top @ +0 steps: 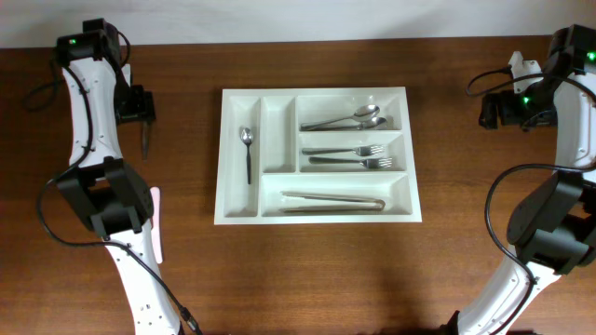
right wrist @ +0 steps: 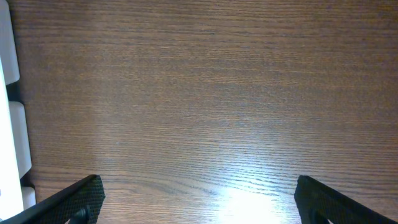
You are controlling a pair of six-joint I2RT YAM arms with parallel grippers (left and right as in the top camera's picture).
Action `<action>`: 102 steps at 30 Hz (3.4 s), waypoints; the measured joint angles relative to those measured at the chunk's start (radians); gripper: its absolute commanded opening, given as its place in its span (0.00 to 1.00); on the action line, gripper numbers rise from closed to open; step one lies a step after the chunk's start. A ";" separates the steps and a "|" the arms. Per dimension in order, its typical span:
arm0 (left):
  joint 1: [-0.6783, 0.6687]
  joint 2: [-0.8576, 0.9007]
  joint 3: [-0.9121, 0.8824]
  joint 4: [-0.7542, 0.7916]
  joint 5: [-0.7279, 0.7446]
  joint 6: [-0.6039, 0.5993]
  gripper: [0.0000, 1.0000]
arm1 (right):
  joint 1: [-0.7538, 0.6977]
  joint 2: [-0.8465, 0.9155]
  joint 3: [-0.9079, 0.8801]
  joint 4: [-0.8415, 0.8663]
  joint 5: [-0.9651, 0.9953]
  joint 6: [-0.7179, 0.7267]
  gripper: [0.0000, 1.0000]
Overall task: Pack container
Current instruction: 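Lower the left gripper onto the second dark spoon and close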
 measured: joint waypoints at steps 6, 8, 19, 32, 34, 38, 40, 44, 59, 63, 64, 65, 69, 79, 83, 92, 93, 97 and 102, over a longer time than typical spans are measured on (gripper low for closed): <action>-0.002 0.000 -0.105 0.111 0.009 0.013 0.85 | 0.000 0.000 0.000 0.000 0.000 0.000 0.99; -0.002 0.000 -0.132 0.138 0.013 0.019 0.85 | 0.000 0.000 0.000 0.000 0.000 0.000 0.99; -0.002 0.000 -0.232 0.247 0.045 0.031 0.85 | 0.000 0.000 0.000 0.000 0.000 0.000 0.99; -0.002 0.000 -0.268 0.296 0.050 0.034 0.84 | 0.000 0.000 0.000 0.000 0.000 0.000 0.99; -0.002 0.000 -0.274 0.296 0.053 0.034 0.84 | 0.000 0.000 0.000 0.000 0.000 0.000 0.99; -0.002 0.000 -0.277 0.299 0.066 0.034 0.84 | 0.000 0.000 0.000 0.000 0.000 0.000 0.99; -0.002 0.000 -0.278 0.303 0.069 0.034 0.84 | 0.000 0.000 0.000 0.000 0.000 0.000 0.99; -0.002 0.000 -0.278 0.304 0.073 0.034 0.84 | 0.000 0.000 0.000 0.000 0.000 0.000 0.99; -0.002 0.026 -0.277 0.304 0.084 0.035 0.84 | 0.000 0.000 0.000 0.000 0.000 0.000 0.99; -0.002 0.027 -0.277 0.304 0.085 0.035 0.83 | 0.000 0.000 0.000 0.001 0.000 0.000 0.99; -0.002 0.027 -0.277 0.304 0.087 0.035 0.79 | 0.000 0.000 0.000 0.000 0.000 0.000 0.99; -0.002 0.027 -0.277 0.304 0.091 0.034 0.73 | 0.000 0.000 0.000 0.000 0.000 0.000 0.99; -0.002 0.031 -0.277 0.304 0.122 0.042 0.55 | 0.000 0.000 0.000 0.000 0.000 0.000 0.99; 0.008 0.033 -0.277 0.306 0.151 0.044 0.56 | 0.000 0.000 0.000 0.000 0.000 0.000 0.99; 0.014 0.033 -0.277 0.309 0.153 0.044 0.56 | 0.000 0.000 0.000 0.000 0.000 0.000 0.99; 0.043 0.035 -0.275 0.312 0.154 0.045 0.38 | 0.000 0.000 0.000 0.000 0.000 0.000 0.99; 0.045 0.035 -0.275 0.312 0.153 0.045 0.35 | 0.000 0.000 0.000 0.000 0.000 0.000 0.99; 0.050 0.035 -0.275 0.312 0.151 0.045 0.19 | 0.000 0.000 0.000 0.000 0.000 0.000 0.99; 0.051 0.035 -0.275 0.312 0.151 0.047 0.04 | 0.000 0.000 0.000 0.000 0.000 0.000 0.99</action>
